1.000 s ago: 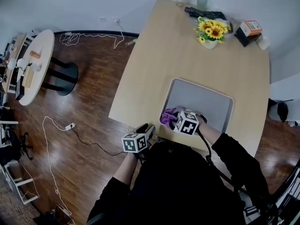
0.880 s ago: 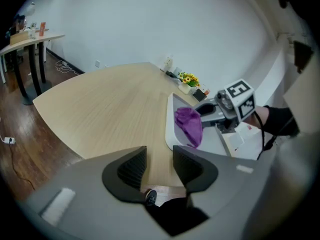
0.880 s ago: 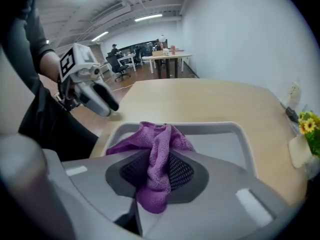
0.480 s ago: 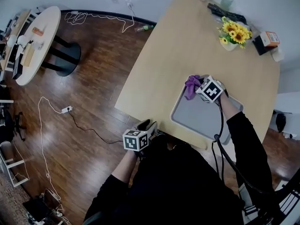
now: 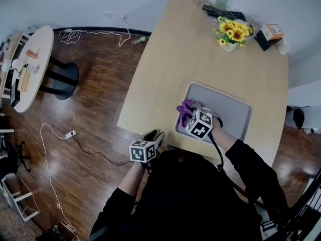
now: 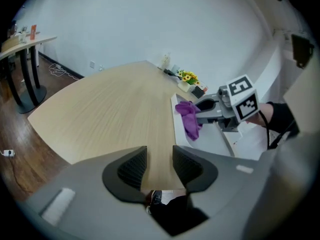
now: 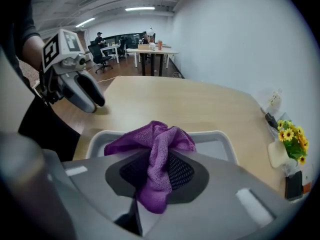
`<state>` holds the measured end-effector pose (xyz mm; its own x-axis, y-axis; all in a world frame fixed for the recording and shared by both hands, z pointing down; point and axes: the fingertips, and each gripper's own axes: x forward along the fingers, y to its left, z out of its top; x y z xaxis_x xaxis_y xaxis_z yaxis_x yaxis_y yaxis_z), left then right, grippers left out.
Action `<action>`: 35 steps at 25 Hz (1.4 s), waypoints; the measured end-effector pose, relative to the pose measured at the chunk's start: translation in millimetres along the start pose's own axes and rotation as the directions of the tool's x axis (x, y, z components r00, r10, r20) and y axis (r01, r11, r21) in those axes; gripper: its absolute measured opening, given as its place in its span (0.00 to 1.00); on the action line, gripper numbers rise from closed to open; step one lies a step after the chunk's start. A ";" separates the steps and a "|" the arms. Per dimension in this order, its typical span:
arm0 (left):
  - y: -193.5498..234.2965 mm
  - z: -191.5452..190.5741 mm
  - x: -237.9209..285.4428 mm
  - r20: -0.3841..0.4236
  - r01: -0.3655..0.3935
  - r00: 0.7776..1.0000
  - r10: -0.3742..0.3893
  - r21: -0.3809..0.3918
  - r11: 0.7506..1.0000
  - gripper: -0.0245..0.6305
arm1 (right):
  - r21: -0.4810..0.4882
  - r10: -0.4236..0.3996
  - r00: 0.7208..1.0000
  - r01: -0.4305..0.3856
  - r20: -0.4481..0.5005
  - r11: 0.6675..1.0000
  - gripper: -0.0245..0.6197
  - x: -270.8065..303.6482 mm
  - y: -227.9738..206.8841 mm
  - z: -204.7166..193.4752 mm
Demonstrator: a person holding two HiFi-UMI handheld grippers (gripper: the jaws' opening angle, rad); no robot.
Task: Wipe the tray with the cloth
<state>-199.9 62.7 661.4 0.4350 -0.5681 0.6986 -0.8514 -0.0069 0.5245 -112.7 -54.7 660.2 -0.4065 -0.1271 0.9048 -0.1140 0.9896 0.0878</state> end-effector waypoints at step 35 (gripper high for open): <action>-50.5 15.0 72.0 -0.082 -0.130 0.985 0.151 0.219 0.967 0.26 | 0.479 -0.069 0.997 0.041 0.042 0.877 0.17 -124.9 -19.8 -279.9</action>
<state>-130.0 9.9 677.9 0.3243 -0.4928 0.8075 -0.9440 -0.1135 0.3098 194.1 -39.6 662.0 -0.4356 -0.1982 0.8781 -0.5507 0.8303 -0.0858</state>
